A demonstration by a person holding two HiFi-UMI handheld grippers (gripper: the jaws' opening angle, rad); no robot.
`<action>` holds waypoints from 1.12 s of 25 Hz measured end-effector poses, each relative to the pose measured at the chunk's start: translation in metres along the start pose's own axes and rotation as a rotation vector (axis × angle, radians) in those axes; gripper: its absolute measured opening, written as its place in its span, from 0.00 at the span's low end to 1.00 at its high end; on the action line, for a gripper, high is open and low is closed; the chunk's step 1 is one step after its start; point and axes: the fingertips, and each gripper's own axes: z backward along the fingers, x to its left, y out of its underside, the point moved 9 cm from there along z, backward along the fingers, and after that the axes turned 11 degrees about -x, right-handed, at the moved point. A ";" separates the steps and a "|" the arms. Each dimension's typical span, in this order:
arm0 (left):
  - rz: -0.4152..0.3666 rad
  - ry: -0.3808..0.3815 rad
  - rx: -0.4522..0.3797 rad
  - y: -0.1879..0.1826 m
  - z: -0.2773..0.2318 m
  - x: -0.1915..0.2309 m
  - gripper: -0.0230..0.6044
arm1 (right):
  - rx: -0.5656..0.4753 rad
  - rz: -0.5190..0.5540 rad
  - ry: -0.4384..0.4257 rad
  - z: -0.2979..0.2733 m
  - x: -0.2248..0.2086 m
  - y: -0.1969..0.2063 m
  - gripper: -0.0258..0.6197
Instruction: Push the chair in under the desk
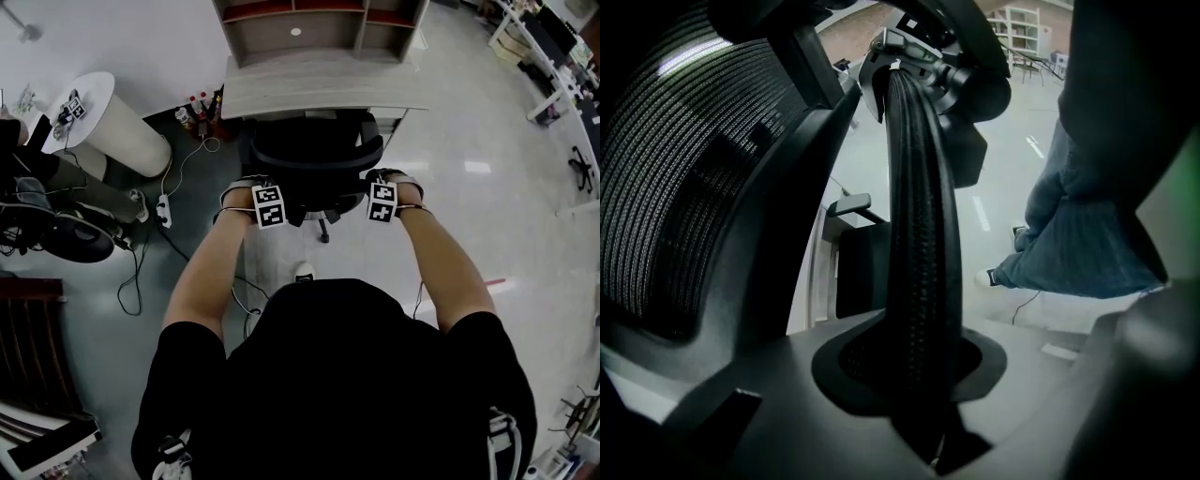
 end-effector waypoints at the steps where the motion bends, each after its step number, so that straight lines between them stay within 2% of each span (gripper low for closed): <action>1: 0.001 -0.002 0.000 0.001 -0.001 0.003 0.19 | 0.002 0.001 0.000 -0.002 -0.004 0.000 0.22; 12: -0.007 -0.010 -0.008 0.007 -0.009 0.029 0.19 | 0.010 0.005 0.004 -0.014 -0.028 0.003 0.22; 23: -0.020 -0.030 -0.008 0.009 -0.008 0.026 0.19 | 0.012 -0.001 0.003 -0.015 -0.026 0.000 0.23; 26: -0.017 -0.037 -0.012 0.009 -0.008 0.026 0.20 | 0.005 -0.029 0.021 -0.014 -0.027 0.001 0.26; 28: -0.001 -0.016 -0.015 0.009 -0.008 0.026 0.21 | 0.003 -0.062 0.043 -0.012 -0.029 0.001 0.33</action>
